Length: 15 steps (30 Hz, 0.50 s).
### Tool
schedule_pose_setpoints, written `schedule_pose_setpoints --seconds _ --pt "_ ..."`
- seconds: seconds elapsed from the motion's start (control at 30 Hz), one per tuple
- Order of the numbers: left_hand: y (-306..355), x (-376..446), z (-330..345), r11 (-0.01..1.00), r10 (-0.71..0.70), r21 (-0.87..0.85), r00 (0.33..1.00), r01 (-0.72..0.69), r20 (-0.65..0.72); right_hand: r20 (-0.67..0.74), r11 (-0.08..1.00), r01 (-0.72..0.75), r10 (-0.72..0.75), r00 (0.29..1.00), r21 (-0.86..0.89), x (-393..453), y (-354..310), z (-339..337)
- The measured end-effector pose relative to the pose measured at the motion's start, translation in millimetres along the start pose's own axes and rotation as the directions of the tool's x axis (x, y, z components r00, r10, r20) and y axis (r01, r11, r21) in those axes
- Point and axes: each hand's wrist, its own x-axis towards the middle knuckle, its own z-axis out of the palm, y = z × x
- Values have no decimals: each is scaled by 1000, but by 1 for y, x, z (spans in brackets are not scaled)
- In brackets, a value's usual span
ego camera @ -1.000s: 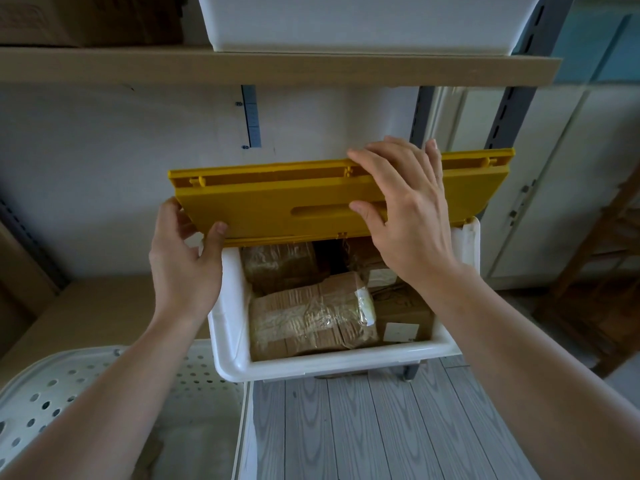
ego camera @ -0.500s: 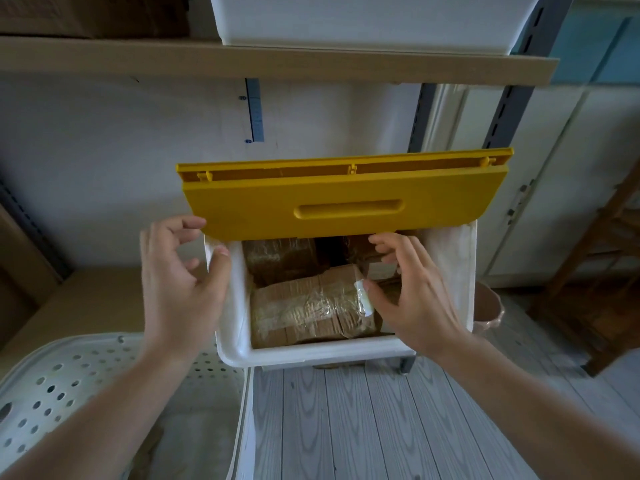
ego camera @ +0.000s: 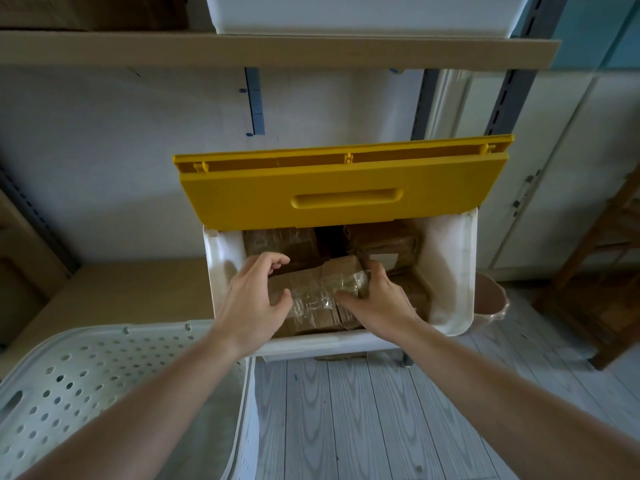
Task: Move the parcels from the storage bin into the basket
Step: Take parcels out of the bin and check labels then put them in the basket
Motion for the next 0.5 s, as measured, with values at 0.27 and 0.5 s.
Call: schedule_pose_setpoints --seconds 0.27,0.5 --pt "-3 3 32 984 80 134 960 -119 270 -60 973 -63 78 995 224 4 -2 0" --pt "-7 5 37 988 -1 146 965 -39 263 -74 916 -55 92 993 398 2 -5 3"
